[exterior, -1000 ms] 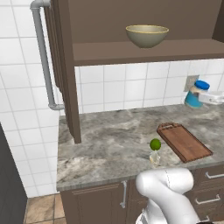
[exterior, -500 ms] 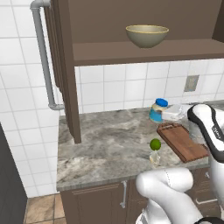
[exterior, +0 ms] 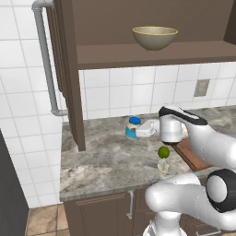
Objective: Open the cabinet. Place the bowl and condiment on the counter. Then place the lime and garlic on the cutting board.
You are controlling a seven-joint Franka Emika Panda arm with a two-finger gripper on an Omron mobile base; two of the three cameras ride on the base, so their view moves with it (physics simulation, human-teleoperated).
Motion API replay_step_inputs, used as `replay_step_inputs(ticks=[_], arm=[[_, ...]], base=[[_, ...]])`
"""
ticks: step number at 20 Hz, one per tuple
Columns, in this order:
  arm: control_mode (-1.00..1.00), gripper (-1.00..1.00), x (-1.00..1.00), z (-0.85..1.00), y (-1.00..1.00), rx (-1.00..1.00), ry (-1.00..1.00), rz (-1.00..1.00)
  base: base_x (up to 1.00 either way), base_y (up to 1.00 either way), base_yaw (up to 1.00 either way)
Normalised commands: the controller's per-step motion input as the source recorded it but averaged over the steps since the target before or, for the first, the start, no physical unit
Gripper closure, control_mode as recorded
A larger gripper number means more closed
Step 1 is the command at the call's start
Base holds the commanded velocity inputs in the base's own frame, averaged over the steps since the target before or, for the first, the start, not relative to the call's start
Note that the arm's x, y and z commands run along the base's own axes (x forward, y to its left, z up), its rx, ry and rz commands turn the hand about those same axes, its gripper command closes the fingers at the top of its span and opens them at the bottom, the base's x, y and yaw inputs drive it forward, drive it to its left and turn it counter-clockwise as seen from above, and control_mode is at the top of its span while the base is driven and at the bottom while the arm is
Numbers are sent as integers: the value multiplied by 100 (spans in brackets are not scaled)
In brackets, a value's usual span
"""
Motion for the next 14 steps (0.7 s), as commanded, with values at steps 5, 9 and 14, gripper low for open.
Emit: replay_step_inputs(ticks=[5, 9, 14], arm=[[-100, 100, 80, -53, 24, -6, 4, 19], [-100, 100, 49, -41, 7, -8, 0, 15], [-100, 100, 27, -42, 4, -9, 0, 13]], base=[[0, 0, 0], [0, 0, 0], [0, 0, 0]])
